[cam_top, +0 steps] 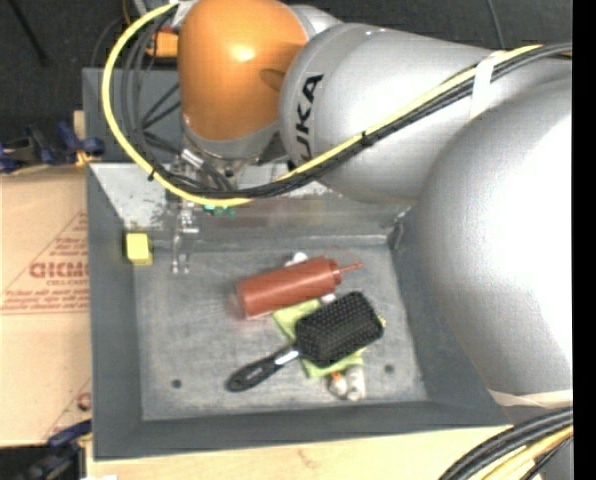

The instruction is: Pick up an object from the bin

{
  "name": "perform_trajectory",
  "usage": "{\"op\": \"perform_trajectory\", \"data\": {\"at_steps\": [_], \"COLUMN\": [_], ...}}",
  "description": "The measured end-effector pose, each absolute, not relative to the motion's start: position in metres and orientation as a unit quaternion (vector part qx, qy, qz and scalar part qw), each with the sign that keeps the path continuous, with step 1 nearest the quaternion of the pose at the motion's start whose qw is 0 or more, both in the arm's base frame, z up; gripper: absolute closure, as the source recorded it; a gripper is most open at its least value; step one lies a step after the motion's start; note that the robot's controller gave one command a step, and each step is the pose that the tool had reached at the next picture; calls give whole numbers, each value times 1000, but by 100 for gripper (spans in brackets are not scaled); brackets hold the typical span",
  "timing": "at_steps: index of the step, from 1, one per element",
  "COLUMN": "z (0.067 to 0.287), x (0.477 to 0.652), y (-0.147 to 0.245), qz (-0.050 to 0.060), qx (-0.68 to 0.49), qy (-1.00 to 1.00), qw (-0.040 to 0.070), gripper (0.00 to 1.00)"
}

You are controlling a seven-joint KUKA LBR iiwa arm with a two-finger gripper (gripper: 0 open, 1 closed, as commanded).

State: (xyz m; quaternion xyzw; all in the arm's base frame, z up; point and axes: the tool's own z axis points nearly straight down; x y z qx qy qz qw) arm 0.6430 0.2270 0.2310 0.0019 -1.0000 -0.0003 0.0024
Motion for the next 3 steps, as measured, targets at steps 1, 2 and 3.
{"op": "perform_trajectory", "data": {"at_steps": [1,2,3], "z": [237,142,147], "x": [645,637,632], "y": [226,140,98], "qz": [-1,0,0], "qx": [0,26,151], "qy": [-1000,-1000,-988], "qw": [-2,-4,1], "gripper": [0,0,0]}}
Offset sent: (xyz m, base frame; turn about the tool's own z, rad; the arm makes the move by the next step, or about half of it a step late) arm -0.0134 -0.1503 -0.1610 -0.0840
